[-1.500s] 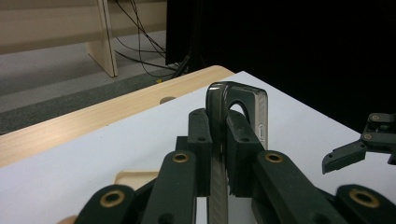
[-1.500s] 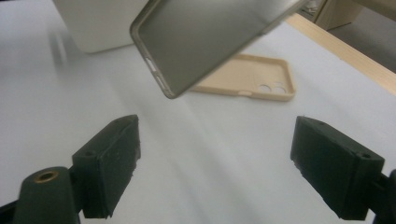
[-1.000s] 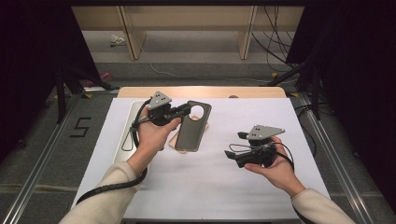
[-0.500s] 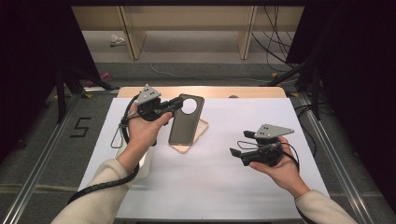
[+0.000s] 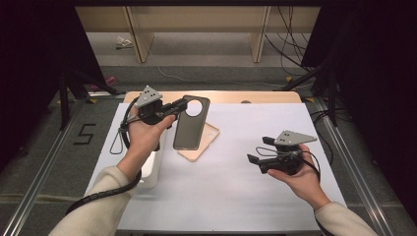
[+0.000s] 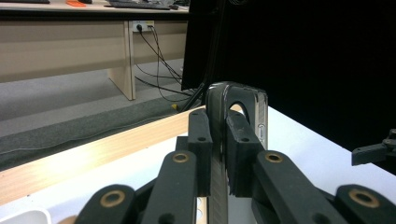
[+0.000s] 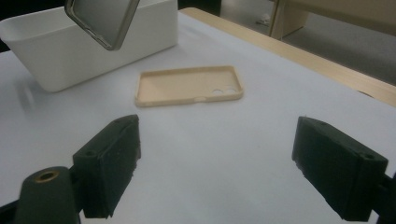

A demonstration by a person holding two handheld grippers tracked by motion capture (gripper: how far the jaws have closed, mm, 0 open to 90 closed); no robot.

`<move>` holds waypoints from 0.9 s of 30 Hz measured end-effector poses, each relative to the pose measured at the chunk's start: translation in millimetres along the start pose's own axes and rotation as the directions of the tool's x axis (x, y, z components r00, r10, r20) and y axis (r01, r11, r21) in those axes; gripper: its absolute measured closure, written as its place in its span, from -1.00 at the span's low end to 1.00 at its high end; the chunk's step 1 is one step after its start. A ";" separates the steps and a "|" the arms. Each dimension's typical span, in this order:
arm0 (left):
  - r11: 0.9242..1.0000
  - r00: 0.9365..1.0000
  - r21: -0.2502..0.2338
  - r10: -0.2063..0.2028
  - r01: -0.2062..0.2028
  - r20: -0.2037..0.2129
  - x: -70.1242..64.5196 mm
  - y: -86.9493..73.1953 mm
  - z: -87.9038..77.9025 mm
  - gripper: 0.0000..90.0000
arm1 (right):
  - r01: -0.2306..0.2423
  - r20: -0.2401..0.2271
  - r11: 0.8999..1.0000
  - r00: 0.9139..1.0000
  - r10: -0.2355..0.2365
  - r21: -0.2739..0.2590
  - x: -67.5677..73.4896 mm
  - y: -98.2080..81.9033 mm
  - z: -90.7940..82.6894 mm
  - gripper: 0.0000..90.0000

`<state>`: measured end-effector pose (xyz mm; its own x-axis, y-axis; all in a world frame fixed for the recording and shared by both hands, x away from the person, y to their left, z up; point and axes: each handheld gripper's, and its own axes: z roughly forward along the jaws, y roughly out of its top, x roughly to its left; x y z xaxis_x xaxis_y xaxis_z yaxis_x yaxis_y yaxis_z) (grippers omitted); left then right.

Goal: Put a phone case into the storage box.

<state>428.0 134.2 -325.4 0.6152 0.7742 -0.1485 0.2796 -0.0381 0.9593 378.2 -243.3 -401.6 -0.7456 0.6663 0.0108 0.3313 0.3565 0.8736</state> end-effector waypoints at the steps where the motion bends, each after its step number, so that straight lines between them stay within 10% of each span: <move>1: 1.000 1.000 -0.001 0.003 -0.003 -0.002 0.6 0.3 -0.5 0.82 | -0.002 0.001 1.000 1.000 0.002 0.000 -0.4 -0.2 -0.7 -0.64; 27: 0.999 0.999 -0.033 0.017 -0.018 -0.043 25.5 11.1 -16.4 0.82 | -0.043 0.051 0.999 0.998 0.043 -0.017 -12.6 -10.2 -18.8 -0.64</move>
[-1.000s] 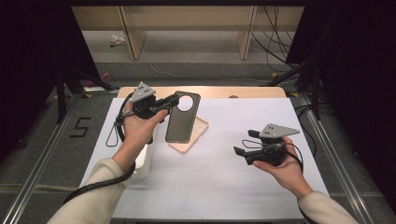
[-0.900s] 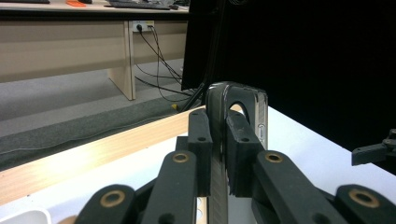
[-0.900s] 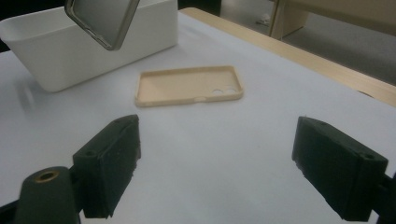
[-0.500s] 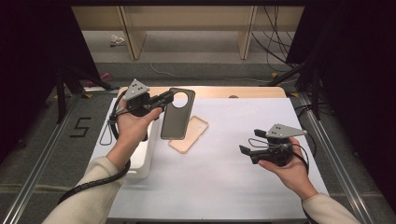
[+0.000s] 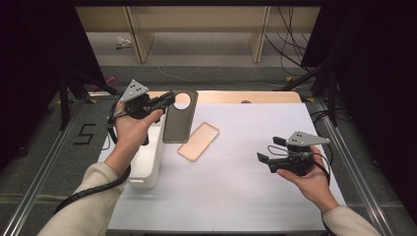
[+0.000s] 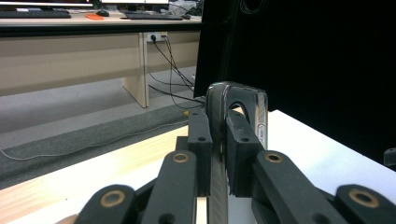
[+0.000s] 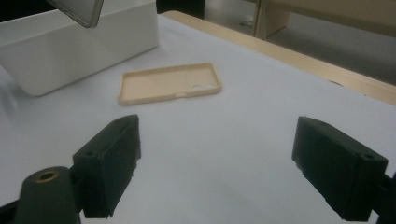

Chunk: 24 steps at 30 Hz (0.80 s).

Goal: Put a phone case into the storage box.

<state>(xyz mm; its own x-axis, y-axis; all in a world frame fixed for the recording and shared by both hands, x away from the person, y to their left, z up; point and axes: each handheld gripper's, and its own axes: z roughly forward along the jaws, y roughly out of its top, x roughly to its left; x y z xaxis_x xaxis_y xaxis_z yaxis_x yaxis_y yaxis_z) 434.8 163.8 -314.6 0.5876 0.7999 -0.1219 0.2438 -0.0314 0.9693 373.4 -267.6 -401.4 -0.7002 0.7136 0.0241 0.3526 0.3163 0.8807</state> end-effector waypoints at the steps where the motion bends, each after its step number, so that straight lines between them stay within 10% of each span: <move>1: 1.000 1.000 -0.003 -0.001 0.001 -0.003 1.4 0.4 -0.6 0.82 | -0.002 0.002 1.000 1.000 0.002 0.000 -0.4 -0.6 -0.2 -0.64; 24: 1.000 0.998 0.008 -0.010 0.010 -0.064 43.3 2.2 -5.7 0.81 | -0.011 0.006 1.000 1.000 0.011 0.001 -1.9 -1.9 -0.3 -0.63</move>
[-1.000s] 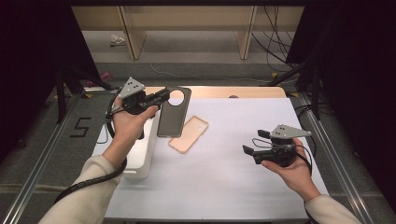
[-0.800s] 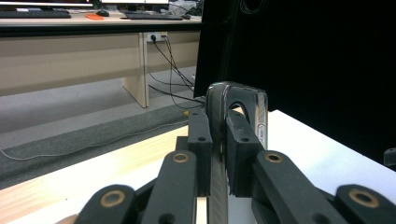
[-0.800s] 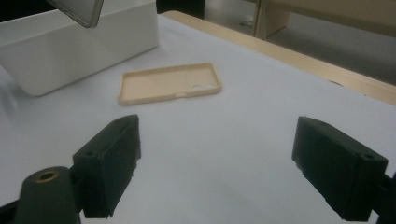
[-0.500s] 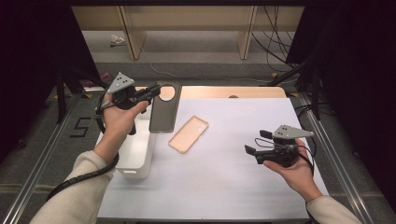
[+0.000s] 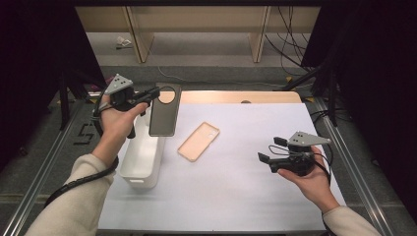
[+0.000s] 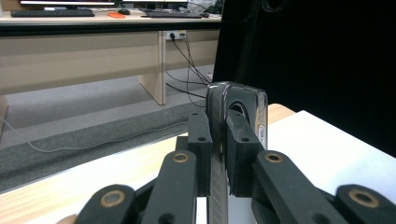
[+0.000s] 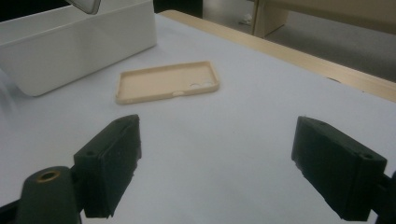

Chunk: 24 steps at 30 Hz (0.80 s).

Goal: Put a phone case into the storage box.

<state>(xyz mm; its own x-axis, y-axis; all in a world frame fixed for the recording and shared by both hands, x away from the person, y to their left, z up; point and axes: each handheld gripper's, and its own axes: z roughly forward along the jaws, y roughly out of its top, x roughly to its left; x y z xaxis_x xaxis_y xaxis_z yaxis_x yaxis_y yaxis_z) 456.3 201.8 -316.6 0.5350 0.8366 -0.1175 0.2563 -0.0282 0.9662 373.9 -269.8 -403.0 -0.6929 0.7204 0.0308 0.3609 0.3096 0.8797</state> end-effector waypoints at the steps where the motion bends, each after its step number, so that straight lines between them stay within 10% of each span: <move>1: 1.000 1.000 0.000 0.000 0.000 -0.004 2.1 -0.2 0.0 0.81 | 0.000 0.000 1.000 1.000 0.000 0.000 0.0 0.0 0.0 -0.63; 24: 1.000 0.997 0.016 -0.002 0.003 -0.079 37.6 1.6 9.2 0.81 | -0.002 -0.001 1.000 1.000 0.002 -0.003 -0.2 -0.5 0.0 -0.63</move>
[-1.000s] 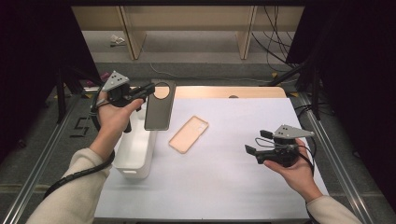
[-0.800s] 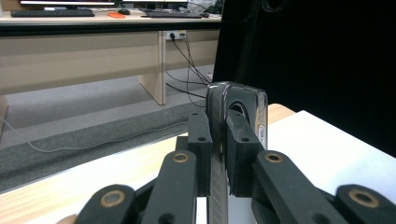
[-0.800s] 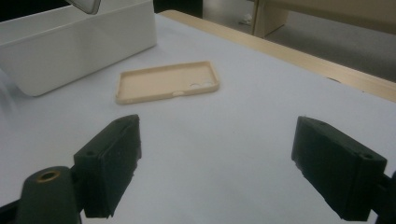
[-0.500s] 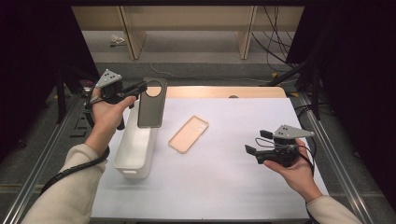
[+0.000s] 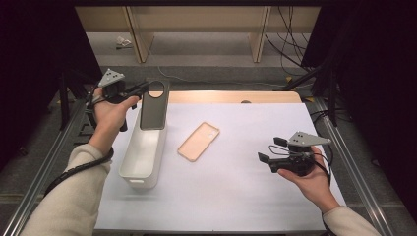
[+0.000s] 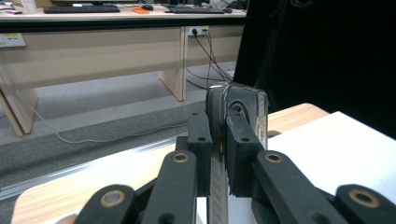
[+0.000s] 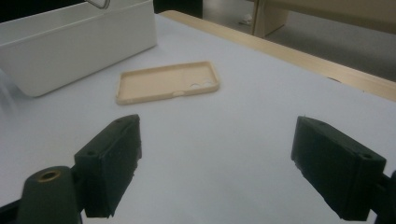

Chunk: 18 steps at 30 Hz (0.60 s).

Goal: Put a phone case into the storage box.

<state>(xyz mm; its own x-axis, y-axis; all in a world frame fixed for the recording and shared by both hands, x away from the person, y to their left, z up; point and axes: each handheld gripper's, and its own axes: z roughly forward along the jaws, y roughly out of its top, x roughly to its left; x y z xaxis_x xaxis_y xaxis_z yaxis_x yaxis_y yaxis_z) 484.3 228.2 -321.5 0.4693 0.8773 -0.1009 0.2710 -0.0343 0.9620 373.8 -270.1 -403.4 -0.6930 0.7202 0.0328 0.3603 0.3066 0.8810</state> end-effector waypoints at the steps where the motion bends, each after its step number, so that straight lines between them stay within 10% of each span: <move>1: 1.000 1.000 0.000 0.000 0.000 0.000 0.0 0.0 0.0 0.81 | 0.000 0.000 1.000 1.000 0.000 0.000 0.0 0.0 0.0 -0.63; 18: 1.000 0.999 0.012 0.004 -0.004 -0.033 16.5 -1.6 12.1 0.81 | -0.001 0.000 1.000 1.000 0.001 0.001 -0.8 -0.5 0.3 -0.62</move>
<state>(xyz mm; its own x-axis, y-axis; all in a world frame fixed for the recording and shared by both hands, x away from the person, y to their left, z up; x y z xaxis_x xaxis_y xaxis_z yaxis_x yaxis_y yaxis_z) 501.8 236.9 -327.8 0.4423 0.8925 -0.0882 0.2788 -0.0433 0.9594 374.4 -270.6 -404.1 -0.6925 0.7206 0.0332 0.3613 0.3066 0.8806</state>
